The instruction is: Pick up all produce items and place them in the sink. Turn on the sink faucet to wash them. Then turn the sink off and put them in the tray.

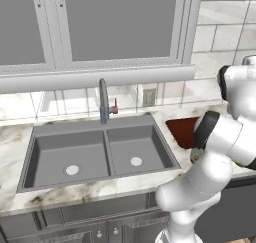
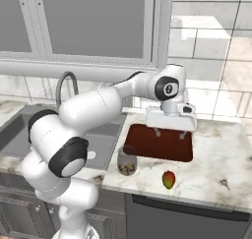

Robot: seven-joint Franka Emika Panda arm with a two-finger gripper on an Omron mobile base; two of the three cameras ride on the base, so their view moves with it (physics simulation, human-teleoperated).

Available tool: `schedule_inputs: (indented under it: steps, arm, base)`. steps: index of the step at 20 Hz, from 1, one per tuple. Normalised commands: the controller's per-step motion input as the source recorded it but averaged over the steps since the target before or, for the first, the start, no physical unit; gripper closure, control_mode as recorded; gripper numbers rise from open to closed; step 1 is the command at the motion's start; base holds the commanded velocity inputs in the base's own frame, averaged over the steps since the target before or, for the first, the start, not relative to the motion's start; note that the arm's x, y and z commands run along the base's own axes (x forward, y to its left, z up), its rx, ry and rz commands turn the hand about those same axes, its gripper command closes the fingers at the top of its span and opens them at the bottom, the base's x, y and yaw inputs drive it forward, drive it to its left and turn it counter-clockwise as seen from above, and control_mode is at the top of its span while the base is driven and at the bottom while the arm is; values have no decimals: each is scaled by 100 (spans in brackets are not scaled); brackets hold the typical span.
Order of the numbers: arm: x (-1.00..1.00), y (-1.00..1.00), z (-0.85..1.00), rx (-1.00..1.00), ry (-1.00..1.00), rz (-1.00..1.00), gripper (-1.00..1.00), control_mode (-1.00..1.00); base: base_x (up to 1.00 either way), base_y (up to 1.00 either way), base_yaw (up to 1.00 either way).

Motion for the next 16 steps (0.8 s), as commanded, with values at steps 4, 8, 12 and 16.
schedule_inputs:
  steps: [4, 8, 12, 16]
  arm:
    - [-33, -39, -90, 16, 0, 0, -100, -100]
    - [-25, -9, -86, 21, 0, 0, -100, -100]
    - [-2, 0, -70, 15, -1, 4, -100, -100]
    - [0, 0, -37, 11, -10, 7, -100, -100]
  base:
    - [0, 0, 0]
    - [0, 0, 0]
    - [0, 0, 0]
    - [0, 0, 0]
